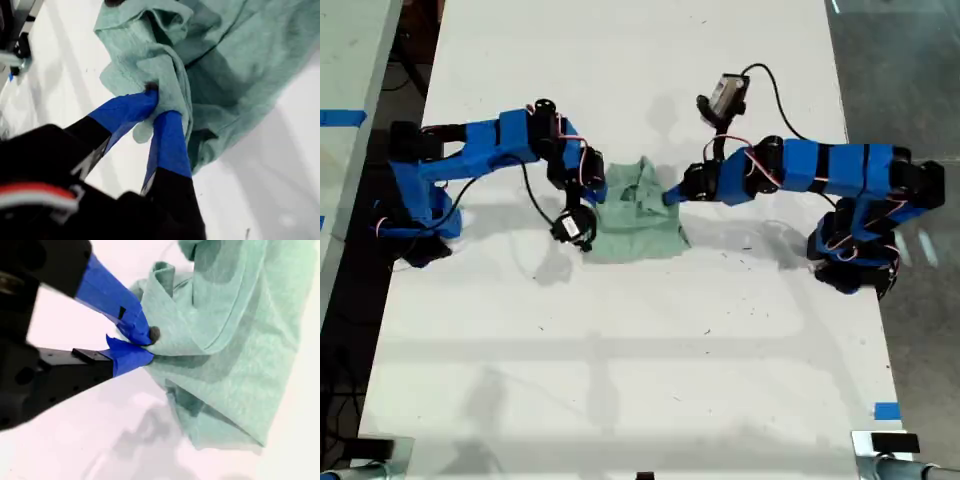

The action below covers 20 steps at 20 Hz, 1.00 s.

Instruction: Fold t shirt

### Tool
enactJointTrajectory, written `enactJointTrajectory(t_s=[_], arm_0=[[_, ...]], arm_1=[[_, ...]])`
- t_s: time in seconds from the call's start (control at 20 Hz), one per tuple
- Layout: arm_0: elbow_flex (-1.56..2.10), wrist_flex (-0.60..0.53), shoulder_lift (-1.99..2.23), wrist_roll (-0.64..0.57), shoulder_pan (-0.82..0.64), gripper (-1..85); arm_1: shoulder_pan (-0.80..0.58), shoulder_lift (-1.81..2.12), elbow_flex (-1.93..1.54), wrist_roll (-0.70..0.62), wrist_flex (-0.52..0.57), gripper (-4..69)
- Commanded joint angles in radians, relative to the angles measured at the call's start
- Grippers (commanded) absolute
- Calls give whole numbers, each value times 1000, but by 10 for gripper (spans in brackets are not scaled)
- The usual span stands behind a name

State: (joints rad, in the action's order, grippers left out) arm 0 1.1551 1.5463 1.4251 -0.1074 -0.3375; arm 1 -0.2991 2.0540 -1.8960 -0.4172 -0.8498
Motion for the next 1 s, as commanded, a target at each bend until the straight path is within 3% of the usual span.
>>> enactJointTrajectory(t_s=[0.0,0.05,0.1,0.15,0.25,0.4,0.6,0.8,0.85,0.9,0.95], arm_0=[[-44,-17,-104,-54,-133,76],[-51,-20,-144,-61,-160,159],[-51,-18,-175,-74,-178,178],[-51,-15,-196,-87,-190,189],[-51,-6,-213,-129,-202,233],[-51,38,-130,-130,-209,222],[21,52,198,-126,-204,203],[144,52,644,-120,-198,156],[178,52,764,-104,-181,89],[224,52,893,-67,-149,0],[272,52,1009,-34,-104,0]], arm_1=[[-126,89,-176,-46,199,10],[-163,51,-181,-57,204,97],[-186,-2,-164,-77,192,280],[-199,-61,-124,-91,150,347],[-212,-150,-46,-107,77,375],[-224,-170,35,-120,-17,393],[-221,-69,183,-153,-244,407],[-221,141,314,-163,-525,350],[-216,210,325,-150,-591,324],[-210,299,313,-127,-649,200],[-199,407,275,-94,-689,-5]])
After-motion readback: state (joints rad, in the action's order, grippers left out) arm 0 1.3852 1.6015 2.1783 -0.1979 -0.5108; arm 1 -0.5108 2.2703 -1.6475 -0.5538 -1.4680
